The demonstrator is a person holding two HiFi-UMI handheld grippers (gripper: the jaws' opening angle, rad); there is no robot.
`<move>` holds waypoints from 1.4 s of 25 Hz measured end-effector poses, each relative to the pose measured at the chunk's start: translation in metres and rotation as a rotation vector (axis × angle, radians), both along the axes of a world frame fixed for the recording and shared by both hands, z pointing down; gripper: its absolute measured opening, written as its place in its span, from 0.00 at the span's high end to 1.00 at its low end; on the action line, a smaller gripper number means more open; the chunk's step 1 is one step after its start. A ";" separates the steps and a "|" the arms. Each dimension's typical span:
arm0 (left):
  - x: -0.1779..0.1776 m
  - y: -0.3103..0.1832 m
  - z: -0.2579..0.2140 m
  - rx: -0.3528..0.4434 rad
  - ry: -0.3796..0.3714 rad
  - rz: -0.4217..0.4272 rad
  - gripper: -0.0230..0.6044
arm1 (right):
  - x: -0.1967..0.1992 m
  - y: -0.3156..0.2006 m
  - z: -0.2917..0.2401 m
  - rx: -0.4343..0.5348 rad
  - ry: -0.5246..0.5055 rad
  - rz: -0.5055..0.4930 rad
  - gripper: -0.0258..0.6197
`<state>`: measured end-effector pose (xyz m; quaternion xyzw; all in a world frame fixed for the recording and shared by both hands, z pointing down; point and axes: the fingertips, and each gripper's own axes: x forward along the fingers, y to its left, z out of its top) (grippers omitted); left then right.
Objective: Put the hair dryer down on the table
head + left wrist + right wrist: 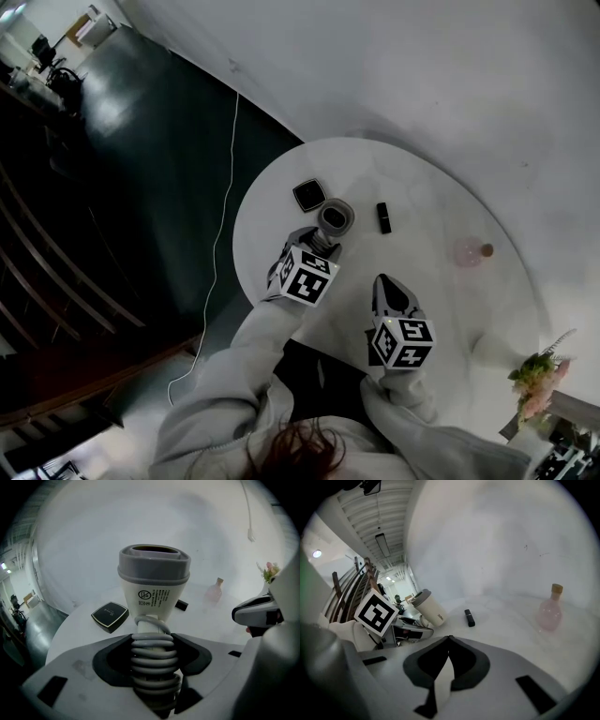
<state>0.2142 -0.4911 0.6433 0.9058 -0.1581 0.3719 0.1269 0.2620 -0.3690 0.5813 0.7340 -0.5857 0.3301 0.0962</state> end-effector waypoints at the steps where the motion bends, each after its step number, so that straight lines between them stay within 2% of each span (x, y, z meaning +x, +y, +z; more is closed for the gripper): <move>1: 0.001 0.000 0.002 0.000 -0.007 0.006 0.58 | 0.000 0.000 0.000 0.000 -0.001 0.002 0.88; 10: 0.004 -0.006 0.014 -0.028 -0.067 -0.010 0.58 | 0.002 0.001 0.005 -0.011 -0.020 0.005 0.88; 15: 0.004 -0.010 0.014 -0.047 -0.061 -0.016 0.58 | 0.003 0.000 0.006 -0.012 -0.024 0.002 0.88; 35: 0.004 -0.009 0.015 0.009 -0.085 -0.004 0.57 | -0.002 0.015 0.004 -0.020 -0.026 0.004 0.88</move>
